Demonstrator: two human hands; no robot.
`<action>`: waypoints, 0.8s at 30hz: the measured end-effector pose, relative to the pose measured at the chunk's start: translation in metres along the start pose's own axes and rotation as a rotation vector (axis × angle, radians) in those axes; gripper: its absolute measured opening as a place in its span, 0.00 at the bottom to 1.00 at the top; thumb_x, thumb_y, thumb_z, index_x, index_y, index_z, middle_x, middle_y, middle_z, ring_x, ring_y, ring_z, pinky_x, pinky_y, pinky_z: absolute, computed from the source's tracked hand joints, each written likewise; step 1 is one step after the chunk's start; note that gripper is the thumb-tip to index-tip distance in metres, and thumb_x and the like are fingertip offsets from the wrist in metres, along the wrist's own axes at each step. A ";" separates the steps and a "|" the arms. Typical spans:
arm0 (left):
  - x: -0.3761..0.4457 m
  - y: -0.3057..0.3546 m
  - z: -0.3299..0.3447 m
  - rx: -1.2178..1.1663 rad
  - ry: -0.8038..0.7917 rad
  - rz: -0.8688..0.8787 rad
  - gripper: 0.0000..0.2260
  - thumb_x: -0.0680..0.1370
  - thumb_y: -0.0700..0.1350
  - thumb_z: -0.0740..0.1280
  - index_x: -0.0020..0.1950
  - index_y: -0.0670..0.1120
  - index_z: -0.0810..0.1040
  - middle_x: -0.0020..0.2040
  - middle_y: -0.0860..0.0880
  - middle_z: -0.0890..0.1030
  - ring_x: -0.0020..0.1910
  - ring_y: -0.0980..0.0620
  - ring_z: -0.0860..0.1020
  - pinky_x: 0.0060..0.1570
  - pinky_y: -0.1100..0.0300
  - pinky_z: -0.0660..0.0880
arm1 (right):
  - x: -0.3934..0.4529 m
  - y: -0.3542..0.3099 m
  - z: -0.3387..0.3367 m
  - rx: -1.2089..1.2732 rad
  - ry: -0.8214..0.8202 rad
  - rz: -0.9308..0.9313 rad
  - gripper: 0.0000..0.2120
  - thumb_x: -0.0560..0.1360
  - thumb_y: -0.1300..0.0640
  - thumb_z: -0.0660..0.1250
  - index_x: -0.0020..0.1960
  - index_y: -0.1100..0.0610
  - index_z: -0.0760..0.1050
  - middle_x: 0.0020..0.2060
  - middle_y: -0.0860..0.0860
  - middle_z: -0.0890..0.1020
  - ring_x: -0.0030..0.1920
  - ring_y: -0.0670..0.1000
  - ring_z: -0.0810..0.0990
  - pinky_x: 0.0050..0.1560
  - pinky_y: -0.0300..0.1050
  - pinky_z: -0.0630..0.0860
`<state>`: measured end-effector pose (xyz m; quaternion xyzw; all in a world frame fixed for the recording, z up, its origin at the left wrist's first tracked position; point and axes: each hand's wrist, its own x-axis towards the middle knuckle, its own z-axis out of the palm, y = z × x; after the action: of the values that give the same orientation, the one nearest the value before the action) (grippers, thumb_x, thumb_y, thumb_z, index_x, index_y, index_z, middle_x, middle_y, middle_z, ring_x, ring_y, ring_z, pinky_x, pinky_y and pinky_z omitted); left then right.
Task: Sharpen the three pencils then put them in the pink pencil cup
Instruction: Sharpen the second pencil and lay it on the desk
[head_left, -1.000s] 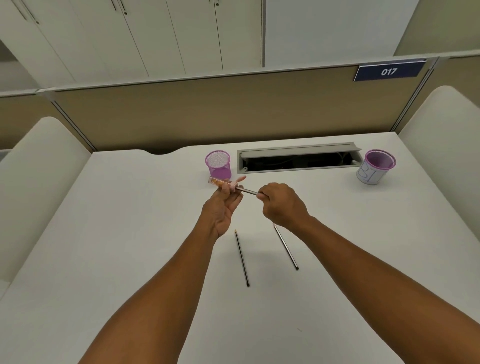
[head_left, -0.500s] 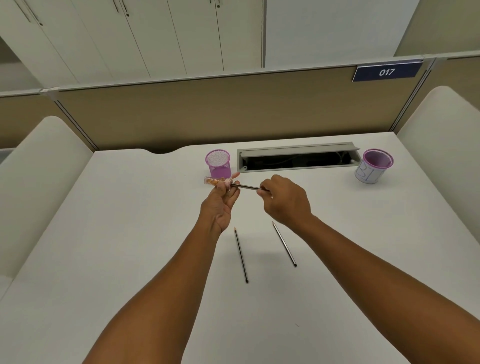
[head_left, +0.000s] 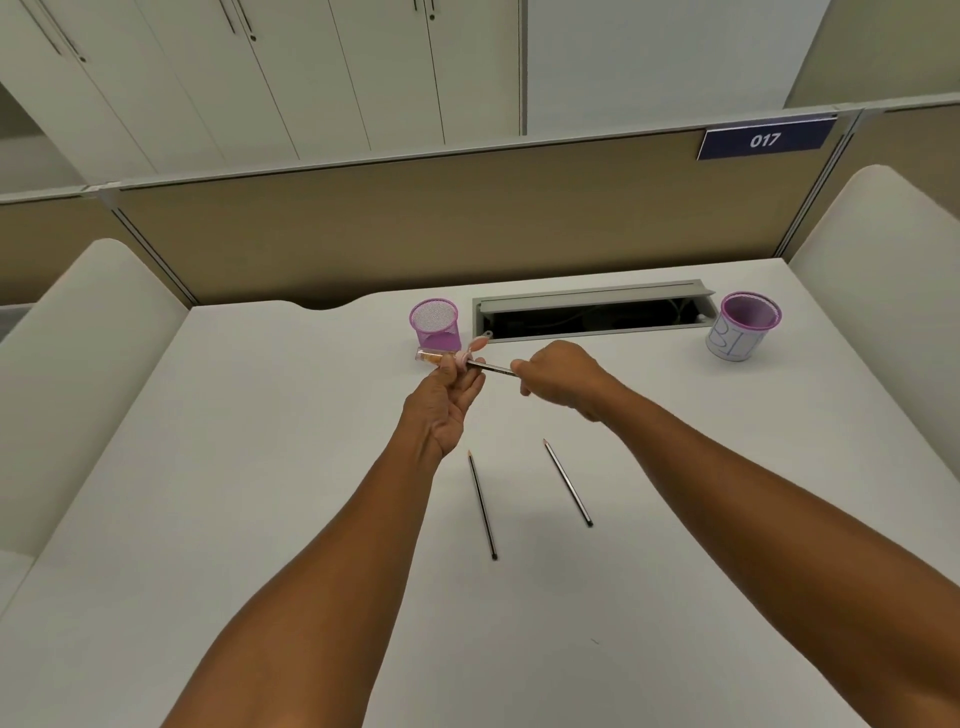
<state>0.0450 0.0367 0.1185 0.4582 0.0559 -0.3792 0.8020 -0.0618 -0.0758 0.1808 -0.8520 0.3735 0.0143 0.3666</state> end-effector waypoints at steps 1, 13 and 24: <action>0.000 0.000 0.000 -0.004 -0.007 0.001 0.09 0.82 0.42 0.60 0.53 0.39 0.77 0.59 0.40 0.81 0.58 0.44 0.81 0.64 0.48 0.74 | -0.001 0.003 0.001 -0.047 0.030 -0.062 0.16 0.80 0.48 0.60 0.50 0.60 0.79 0.43 0.54 0.80 0.39 0.51 0.75 0.36 0.41 0.68; -0.006 -0.009 0.008 0.001 -0.039 -0.051 0.09 0.83 0.41 0.58 0.56 0.38 0.74 0.59 0.40 0.82 0.51 0.46 0.82 0.65 0.48 0.73 | -0.017 0.002 0.009 -0.303 0.192 -0.057 0.11 0.78 0.53 0.61 0.46 0.58 0.78 0.37 0.52 0.76 0.36 0.51 0.73 0.34 0.41 0.66; -0.014 0.008 0.018 0.030 -0.057 0.003 0.13 0.83 0.41 0.59 0.65 0.37 0.71 0.57 0.40 0.82 0.52 0.45 0.83 0.59 0.50 0.77 | -0.012 0.009 0.001 -0.037 0.090 -0.174 0.13 0.79 0.48 0.62 0.50 0.58 0.77 0.42 0.52 0.79 0.39 0.50 0.74 0.33 0.39 0.65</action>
<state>0.0356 0.0330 0.1401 0.4590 0.0267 -0.3920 0.7969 -0.0755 -0.0716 0.1780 -0.8876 0.3139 -0.0489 0.3336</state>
